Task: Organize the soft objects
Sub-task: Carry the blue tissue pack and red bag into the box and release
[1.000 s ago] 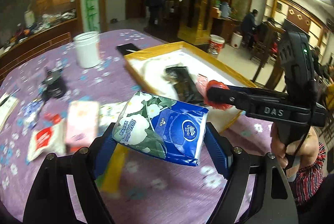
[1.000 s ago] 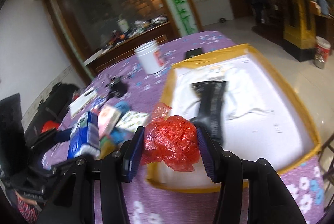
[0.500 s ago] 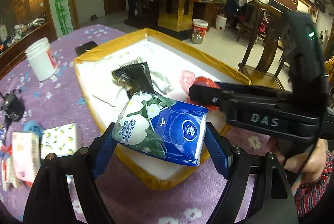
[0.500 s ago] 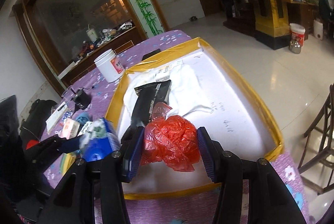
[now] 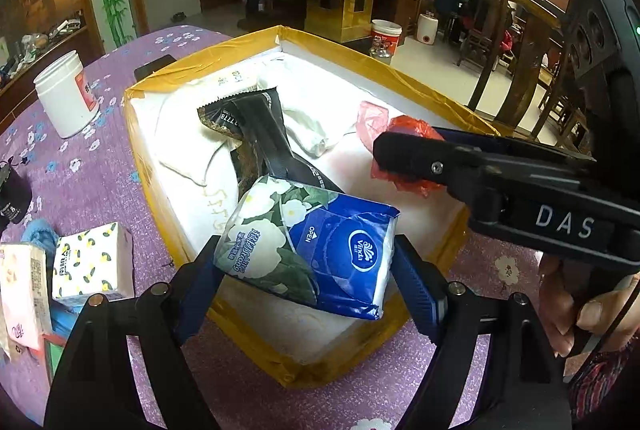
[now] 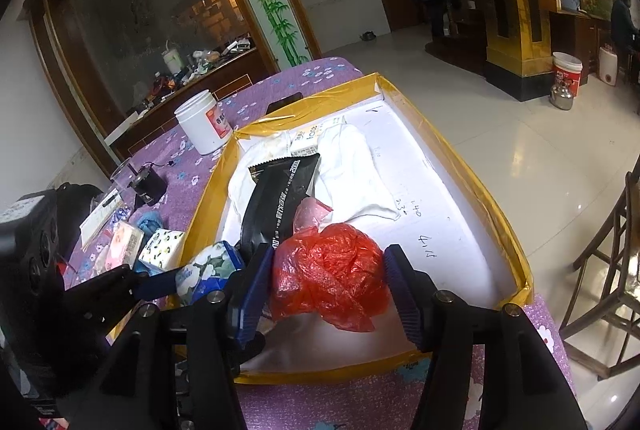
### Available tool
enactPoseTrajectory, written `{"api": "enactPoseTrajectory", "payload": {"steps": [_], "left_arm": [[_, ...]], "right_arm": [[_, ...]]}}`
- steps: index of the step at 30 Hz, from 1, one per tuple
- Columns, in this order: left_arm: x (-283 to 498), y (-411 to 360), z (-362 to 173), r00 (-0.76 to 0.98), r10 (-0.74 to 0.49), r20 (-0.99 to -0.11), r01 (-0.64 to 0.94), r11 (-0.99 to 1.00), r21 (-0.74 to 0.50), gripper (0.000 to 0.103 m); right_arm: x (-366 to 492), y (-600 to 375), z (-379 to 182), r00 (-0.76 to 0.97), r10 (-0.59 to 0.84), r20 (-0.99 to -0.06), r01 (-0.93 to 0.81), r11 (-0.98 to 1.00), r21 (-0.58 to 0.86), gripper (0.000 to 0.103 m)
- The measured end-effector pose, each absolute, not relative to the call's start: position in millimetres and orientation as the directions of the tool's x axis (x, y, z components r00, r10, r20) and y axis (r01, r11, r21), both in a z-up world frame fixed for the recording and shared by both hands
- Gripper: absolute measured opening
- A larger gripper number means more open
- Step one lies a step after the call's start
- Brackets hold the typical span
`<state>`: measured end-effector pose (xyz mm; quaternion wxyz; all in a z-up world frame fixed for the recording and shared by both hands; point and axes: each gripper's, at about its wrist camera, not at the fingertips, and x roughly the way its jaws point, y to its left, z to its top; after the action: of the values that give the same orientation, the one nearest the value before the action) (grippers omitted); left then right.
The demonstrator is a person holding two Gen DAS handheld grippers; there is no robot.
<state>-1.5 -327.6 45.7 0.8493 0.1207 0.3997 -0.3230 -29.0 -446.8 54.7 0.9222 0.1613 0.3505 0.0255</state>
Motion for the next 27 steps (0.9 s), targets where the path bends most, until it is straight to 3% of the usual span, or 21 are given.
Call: {"api": "enactPoseTrajectory", "payload": {"steps": [5,10,23,27], "left_arm": [[-2,-328,47,0.465,-0.447,-0.764,0.648,0.76,-0.051,0.082],[1,-324,47,0.441,-0.48,-0.758,0.647,0.756,-0.103,0.082],[0,-316,50,0.422,-0.52,-0.742,0.643,0.749,-0.159,0.083],[-1,-314,54,0.425,-0.533,-0.732,0.642,0.747,-0.171,0.092]], "right_arm": [[-32,-447,59,0.758,0.17,-0.63,0.062,0.942,0.33,0.062],[-33,-448,60,0.758,0.179,-0.627,0.064,0.936,0.345,0.071],[-42,-452,67,0.781,0.194,-0.593,0.058,0.924,0.379,0.071],[-43,-451,67,0.783,0.198,-0.589,0.057,0.921,0.385,0.071]]}}
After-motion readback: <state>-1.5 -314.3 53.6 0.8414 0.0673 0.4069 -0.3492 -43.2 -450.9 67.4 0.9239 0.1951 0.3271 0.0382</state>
